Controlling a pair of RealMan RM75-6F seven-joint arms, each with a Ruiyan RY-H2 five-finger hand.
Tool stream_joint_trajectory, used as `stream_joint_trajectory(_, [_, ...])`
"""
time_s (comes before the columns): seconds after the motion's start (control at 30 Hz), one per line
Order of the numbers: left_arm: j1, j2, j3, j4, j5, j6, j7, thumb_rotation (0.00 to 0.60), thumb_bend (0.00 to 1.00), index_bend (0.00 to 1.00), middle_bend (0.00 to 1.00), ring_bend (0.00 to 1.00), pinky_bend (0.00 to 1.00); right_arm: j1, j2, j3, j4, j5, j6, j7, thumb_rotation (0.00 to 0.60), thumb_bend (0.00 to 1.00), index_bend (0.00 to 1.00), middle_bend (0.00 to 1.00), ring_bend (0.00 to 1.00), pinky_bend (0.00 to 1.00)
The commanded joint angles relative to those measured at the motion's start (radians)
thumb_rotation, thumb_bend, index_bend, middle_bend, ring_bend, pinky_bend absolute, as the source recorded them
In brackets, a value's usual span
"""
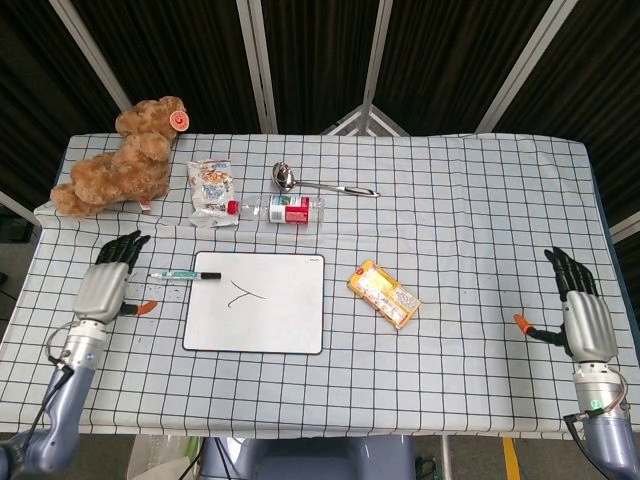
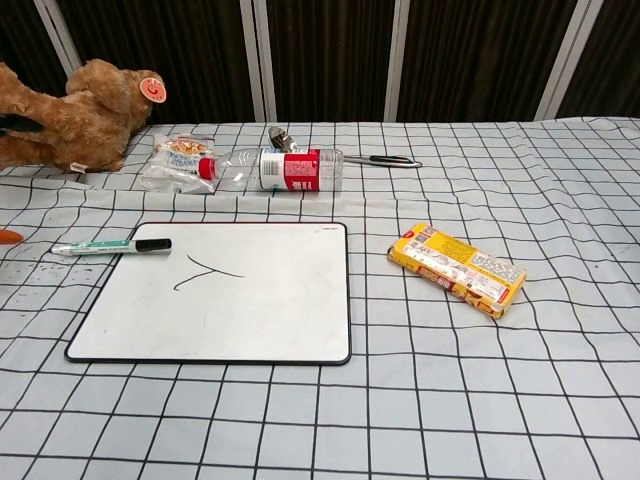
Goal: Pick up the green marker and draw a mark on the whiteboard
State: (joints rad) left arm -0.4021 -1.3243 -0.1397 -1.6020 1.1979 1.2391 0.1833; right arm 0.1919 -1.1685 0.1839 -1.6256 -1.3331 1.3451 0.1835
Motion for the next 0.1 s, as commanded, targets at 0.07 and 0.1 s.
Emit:
stream_joint_trajectory(0.07, [0.127,0.121,0.075,-0.084,0.126,0.172,-0.049,0.600,0.05,0.00,0.00,0.00,0.00,0.000,-0.007,-0.006,0.012,-0.018,0.012,-0.012,0.600,0.21,0.00,0.00,0.00,0.00])
stream_joint_trajectory(0.1, [0.140,0.130,0.082,-0.085,0.130,0.185,-0.055,0.600,0.04,0.00,0.00,0.00,0.00,0.000,-0.007,-0.006,0.014,-0.019,0.014,-0.014,0.600,0.21,0.00,0.00,0.00,0.00])
